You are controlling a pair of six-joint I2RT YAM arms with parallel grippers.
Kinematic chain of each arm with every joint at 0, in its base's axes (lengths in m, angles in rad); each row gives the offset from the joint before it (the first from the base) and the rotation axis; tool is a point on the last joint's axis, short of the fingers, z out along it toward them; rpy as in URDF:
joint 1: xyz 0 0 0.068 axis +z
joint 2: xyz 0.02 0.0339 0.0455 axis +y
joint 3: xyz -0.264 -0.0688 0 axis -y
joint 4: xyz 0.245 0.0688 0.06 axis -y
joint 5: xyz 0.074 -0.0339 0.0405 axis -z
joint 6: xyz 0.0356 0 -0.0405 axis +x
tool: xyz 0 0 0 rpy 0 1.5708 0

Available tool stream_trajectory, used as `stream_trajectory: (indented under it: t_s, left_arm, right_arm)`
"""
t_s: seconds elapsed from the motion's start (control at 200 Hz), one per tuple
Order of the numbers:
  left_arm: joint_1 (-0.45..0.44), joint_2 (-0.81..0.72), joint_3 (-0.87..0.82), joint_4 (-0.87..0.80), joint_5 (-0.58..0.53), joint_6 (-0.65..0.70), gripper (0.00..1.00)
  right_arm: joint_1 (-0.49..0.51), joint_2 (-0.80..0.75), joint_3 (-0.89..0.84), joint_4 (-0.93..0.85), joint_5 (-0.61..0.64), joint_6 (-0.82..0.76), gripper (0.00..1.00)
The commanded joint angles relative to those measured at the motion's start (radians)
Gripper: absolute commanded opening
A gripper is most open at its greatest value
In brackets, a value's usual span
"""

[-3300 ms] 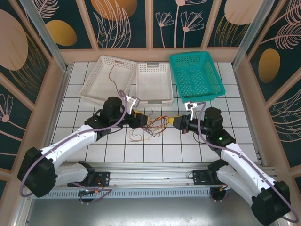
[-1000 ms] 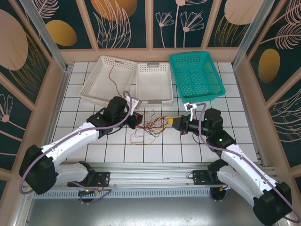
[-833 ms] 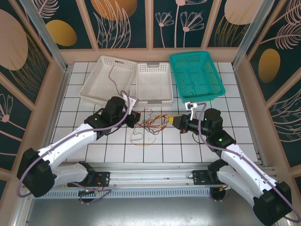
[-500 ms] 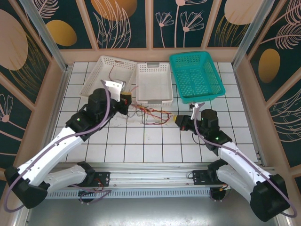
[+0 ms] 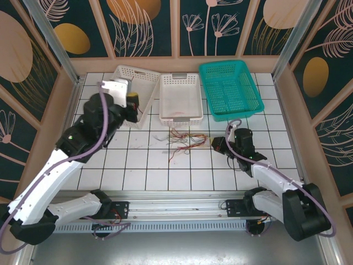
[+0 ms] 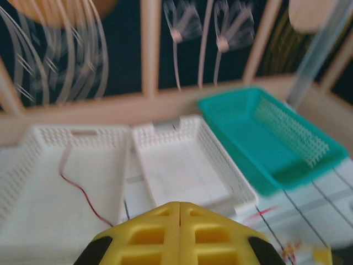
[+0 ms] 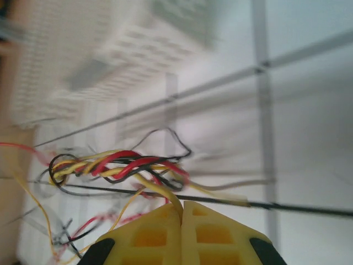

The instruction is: Untangle the cables

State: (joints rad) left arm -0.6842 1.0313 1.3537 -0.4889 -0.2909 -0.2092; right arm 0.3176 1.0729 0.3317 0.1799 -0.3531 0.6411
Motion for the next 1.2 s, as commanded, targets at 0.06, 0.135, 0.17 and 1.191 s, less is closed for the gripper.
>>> stream_trajectory:
  t_s: [0.06,0.135,0.17,1.191]
  left_arm:
    - [0.002,-0.021,0.119,0.019,-0.149,0.068,0.0]
    - [0.002,-0.012,0.139,0.016,-0.158,0.076,0.0]
    - [0.002,-0.006,0.142,0.016,-0.153,0.074,0.0]
    - [0.001,0.268,-0.553,0.614,0.484,-0.344,0.62]
  right_arm:
    - [-0.035,0.056,-0.042,-0.078,0.092,0.027,0.0]
    - [-0.041,0.054,-0.06,-0.054,0.084,0.029,0.0]
    - [-0.041,0.05,-0.063,-0.042,0.073,0.029,0.0]
    - [-0.041,-0.051,-0.082,0.082,-0.102,-0.02,0.0]
